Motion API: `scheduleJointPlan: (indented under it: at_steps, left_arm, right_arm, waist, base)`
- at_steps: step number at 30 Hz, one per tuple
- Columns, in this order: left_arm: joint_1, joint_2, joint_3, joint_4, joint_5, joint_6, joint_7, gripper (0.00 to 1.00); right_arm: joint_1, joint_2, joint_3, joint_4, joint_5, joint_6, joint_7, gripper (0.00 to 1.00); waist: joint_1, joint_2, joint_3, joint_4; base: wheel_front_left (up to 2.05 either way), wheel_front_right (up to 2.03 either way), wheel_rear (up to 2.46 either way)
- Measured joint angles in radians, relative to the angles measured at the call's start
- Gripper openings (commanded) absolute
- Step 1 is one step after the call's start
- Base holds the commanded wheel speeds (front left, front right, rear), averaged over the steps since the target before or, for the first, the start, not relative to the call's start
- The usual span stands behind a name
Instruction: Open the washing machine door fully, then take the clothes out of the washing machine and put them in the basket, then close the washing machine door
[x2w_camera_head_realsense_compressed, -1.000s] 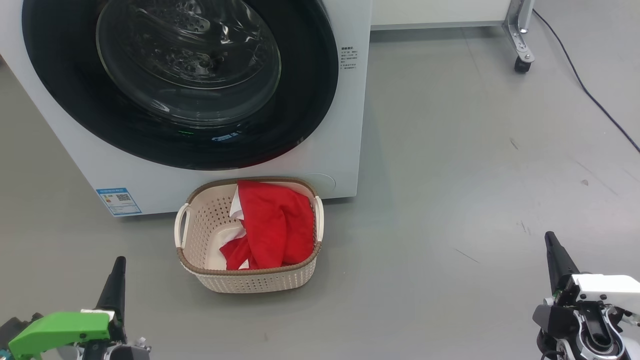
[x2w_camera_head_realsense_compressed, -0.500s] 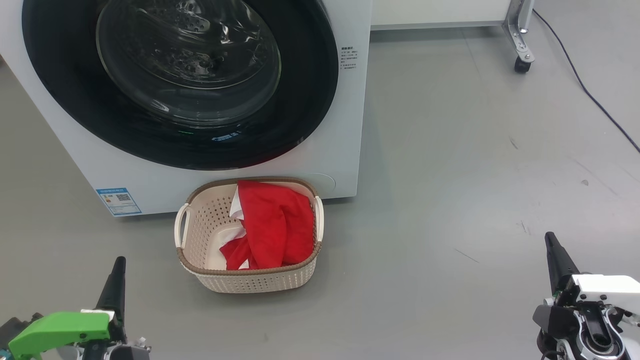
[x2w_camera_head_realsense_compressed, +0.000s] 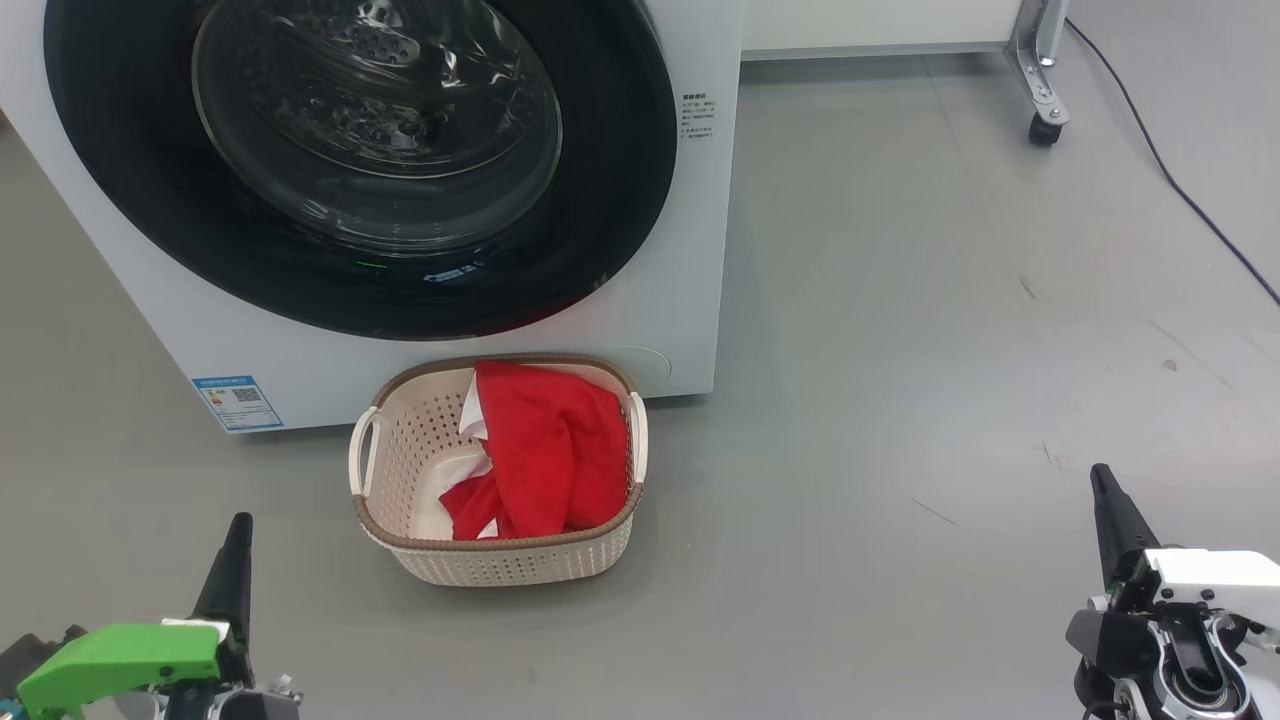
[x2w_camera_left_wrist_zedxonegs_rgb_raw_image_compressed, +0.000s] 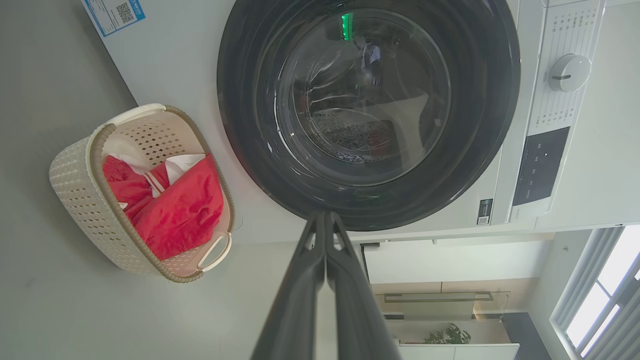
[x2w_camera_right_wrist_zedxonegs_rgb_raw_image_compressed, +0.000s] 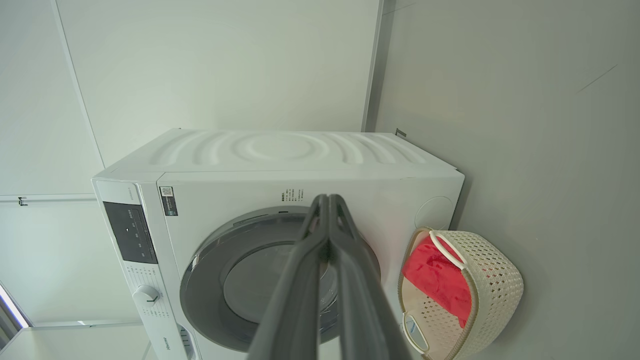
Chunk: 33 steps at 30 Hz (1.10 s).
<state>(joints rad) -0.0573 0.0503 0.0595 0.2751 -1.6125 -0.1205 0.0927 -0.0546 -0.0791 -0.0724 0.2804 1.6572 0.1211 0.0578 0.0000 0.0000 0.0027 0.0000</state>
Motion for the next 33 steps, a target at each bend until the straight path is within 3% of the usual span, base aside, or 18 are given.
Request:
scheduleJointPlan:
  at_steps: [33]
  left_arm:
    - [0.0,0.0,0.001,0.0,0.0,0.0,0.0,0.0]
  right_arm:
    - [0.0,0.001,-0.004,-0.001,0.0,0.0,0.003,0.0]
  waist:
    - [0.0,0.0,0.0,0.0]
  base:
    - [0.0,0.0,0.0]
